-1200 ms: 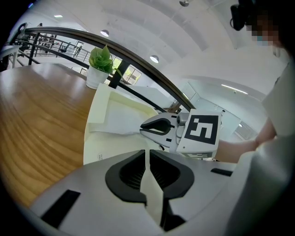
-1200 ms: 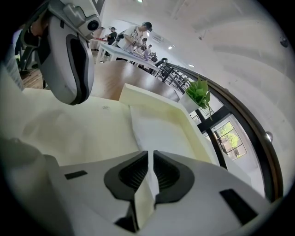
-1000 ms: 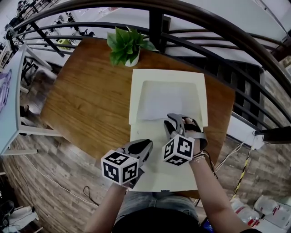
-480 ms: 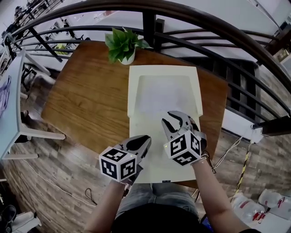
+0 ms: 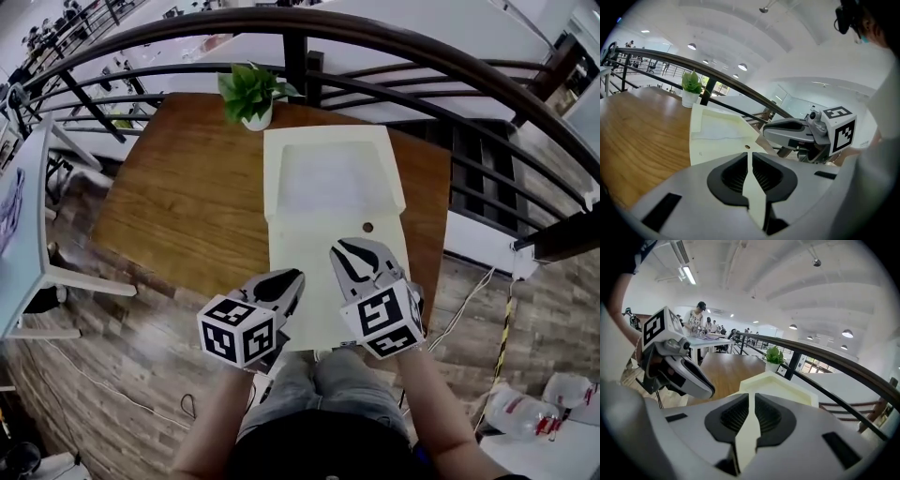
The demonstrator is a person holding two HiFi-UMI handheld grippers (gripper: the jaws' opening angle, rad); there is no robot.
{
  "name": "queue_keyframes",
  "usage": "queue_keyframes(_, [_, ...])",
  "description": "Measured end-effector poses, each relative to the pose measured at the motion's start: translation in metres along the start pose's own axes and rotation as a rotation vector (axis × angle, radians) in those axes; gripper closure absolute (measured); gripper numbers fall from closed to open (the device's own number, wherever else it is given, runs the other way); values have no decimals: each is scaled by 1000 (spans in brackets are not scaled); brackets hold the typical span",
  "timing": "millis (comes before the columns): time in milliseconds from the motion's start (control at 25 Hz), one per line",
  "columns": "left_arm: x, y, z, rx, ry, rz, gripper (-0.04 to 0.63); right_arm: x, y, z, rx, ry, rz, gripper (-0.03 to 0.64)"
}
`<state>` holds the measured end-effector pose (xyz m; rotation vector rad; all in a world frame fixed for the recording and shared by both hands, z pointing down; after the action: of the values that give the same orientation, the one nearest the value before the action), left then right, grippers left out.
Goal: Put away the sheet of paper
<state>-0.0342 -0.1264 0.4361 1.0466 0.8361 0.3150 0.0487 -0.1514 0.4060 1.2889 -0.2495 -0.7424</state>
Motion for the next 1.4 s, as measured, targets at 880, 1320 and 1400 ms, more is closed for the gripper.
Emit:
queue_keyframes(880, [49,-14,-49,63,115,102,554,-51,-35,-69,209,144,383,591])
queue_keyframes(1320, [51,-21,-44,68,125,100,554,-52,-35,-69,194,121,354,591])
queue_keyframes(1400, [53,-21,-43,67,127,102,554,-53,-33,-70,190,117,362,591])
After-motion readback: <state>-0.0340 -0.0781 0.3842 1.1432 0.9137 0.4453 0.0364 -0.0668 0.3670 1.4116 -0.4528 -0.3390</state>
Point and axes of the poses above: the fingertips, and each gripper's own axes: z forward along the fingers, x to its right, y out of its underside, the point moved 2 cm from there along -z, backward along the fingers, and after that the axes turned 15 degrees about x, right-handed, at the moved point
